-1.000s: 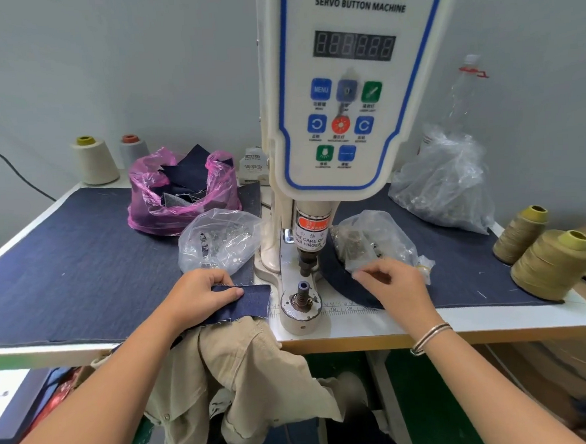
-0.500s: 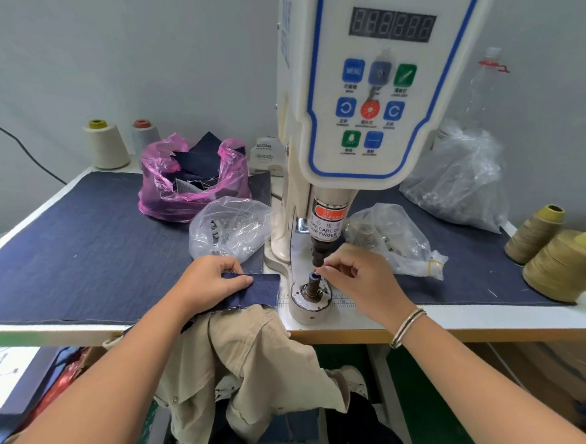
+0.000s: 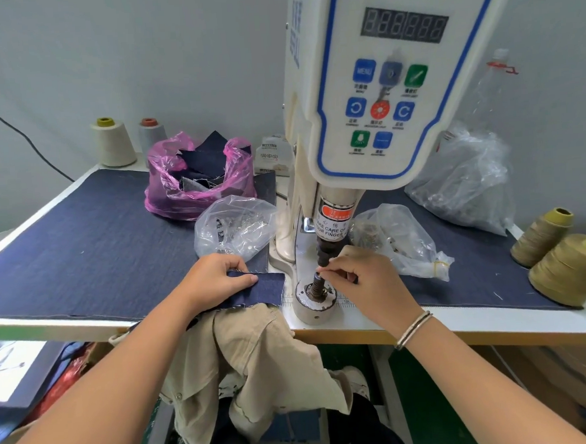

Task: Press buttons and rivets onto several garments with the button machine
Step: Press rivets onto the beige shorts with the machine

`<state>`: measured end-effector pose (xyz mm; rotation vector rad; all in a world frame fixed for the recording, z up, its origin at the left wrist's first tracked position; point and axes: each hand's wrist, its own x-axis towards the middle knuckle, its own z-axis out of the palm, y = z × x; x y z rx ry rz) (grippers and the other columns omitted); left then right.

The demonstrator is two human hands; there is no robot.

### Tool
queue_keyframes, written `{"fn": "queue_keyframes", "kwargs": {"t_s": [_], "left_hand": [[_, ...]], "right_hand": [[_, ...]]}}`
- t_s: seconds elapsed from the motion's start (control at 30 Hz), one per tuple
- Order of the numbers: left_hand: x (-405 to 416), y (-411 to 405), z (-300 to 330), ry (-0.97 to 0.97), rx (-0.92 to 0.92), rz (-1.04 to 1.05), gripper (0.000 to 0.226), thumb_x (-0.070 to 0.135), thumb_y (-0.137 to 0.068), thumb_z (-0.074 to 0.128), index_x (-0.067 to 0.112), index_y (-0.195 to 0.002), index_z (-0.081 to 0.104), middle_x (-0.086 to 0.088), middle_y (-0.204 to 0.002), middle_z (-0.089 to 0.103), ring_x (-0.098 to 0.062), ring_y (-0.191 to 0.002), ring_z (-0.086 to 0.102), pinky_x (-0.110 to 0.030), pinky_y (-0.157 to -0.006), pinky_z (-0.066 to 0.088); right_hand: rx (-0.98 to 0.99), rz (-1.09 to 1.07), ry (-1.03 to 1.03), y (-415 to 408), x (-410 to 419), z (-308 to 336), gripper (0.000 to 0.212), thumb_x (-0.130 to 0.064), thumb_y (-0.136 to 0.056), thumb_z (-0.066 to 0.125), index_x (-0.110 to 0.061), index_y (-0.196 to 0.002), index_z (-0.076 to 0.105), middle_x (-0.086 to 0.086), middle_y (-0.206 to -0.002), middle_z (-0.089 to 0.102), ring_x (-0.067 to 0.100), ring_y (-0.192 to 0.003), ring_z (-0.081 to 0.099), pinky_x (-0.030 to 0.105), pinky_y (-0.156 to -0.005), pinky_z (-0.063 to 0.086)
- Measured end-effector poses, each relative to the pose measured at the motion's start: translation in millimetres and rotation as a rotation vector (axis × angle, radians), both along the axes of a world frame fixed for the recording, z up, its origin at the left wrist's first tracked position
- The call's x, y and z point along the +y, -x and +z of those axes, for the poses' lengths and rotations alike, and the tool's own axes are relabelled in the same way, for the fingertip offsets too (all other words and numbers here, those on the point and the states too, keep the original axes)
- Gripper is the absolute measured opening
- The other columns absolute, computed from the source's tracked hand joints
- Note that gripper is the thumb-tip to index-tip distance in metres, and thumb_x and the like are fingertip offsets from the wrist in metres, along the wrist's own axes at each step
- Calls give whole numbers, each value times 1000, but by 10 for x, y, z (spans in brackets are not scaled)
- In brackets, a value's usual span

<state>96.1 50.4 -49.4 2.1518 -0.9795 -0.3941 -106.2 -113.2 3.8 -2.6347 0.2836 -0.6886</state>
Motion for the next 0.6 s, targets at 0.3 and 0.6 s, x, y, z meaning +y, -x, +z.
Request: {"fn": "queue_keyframes", "kwargs": {"t_s": [0.3,0.6], "left_hand": [[44,70,162,107,152,-108,21,14,-83,74,19,-64,66,13,-63,64,3,-62,55,-12,-64,41],[131,621,963,-25,153,-592,20,12,-86,72,28,-75,67,17,-73,66,4,-70,57,-13,-71,43]], "right_hand": [[-201,-55,-173,171,33,-104,12,-10,-86,67,-12,-96,73,1,-78,66,11,-70,58,12,-63,44],[137,242,-589,205,547,-36,26,-36,-95,53,-38,-120,53,-13,-105,65,-1,-96,58,16,-83,45]]}}
